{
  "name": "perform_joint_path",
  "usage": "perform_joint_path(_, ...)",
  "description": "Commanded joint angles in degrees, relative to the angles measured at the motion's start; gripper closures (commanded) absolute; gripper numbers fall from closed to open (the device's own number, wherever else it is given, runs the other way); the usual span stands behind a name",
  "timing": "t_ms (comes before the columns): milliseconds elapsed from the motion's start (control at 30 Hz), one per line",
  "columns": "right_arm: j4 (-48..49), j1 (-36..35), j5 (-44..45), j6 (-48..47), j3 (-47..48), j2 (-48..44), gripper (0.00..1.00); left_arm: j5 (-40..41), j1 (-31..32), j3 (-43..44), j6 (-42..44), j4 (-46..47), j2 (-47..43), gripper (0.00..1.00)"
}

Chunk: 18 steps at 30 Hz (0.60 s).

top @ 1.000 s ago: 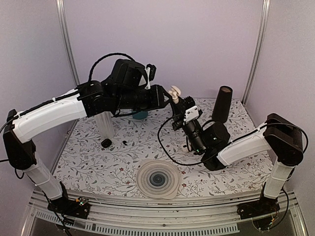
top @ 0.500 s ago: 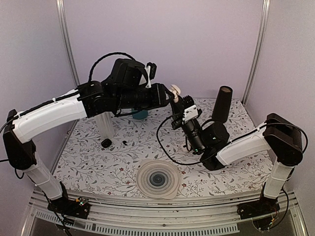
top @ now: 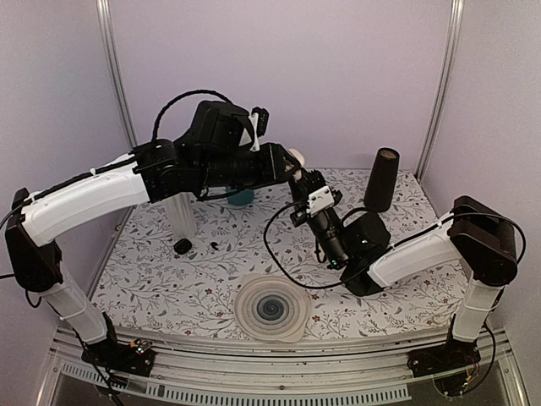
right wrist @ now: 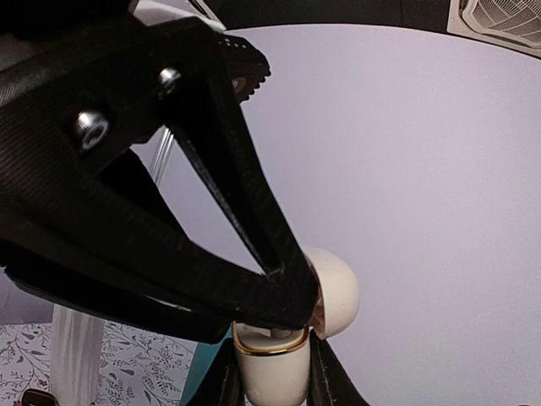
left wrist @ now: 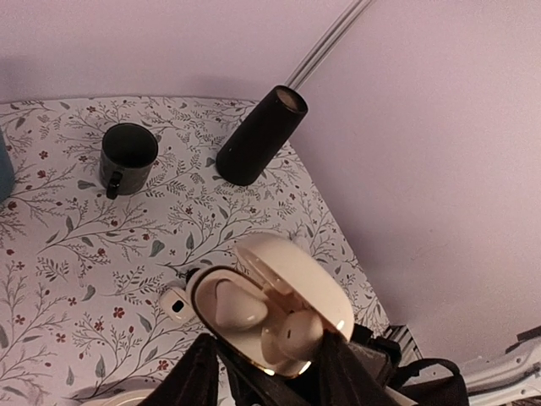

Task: Insert the wireless bluetooth earbuds into the charging case
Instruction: Adjust the right earbud in the right side groove of the charging case.

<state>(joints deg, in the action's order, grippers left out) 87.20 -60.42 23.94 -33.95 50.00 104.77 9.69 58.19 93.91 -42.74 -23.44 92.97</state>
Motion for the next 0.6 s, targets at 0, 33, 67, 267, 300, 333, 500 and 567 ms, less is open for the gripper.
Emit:
perform_joint_path(0, 3.83, -0.65, 1.43, -2.00, 1.33, 1.04, 0.97, 1.35, 0.38, 0.57, -1.32, -0.26, 1.13, 0.59)
perform_joint_path(33, 4.22, -0.71, 1.53, -2.19, 1.22, 1.11, 0.97, 1.56, 0.38, 0.45, -1.70, -0.36, 1.24, 0.59)
perform_joint_path(67, 4.54, -0.78, 1.66, -2.49, 1.23, 1.18, 0.97, 1.79, 0.39, 0.32, -2.07, -0.37, 1.33, 0.59)
perform_joint_path(267, 6.41, -0.95, 2.00, -3.86, 1.01, 1.49, 0.97, 1.80, 0.40, -1.07, -3.60, 0.74, 1.09, 0.63)
perform_joint_path(300, 6.34, -0.95, 2.00, -3.95, 1.03, 1.51, 0.97, 1.54, 0.40, -1.09, -3.54, 0.87, 1.13, 0.63)
perform_joint_path(333, 6.21, -0.96, 2.12, -3.80, 1.06, 1.54, 0.97, 1.24, 0.43, -1.10, -3.31, 1.08, 1.16, 0.63)
perform_joint_path(500, 1.41, -0.50, 0.94, 0.81, 0.32, -0.62, 0.97, 0.60, 0.56, -1.72, -0.74, 2.06, -0.43, 0.61)
perform_joint_path(567, -2.15, 0.13, -0.98, 5.82, -0.19, -2.24, 0.97, 0.78, 0.53, -2.20, 0.82, 2.23, -1.53, 0.60)
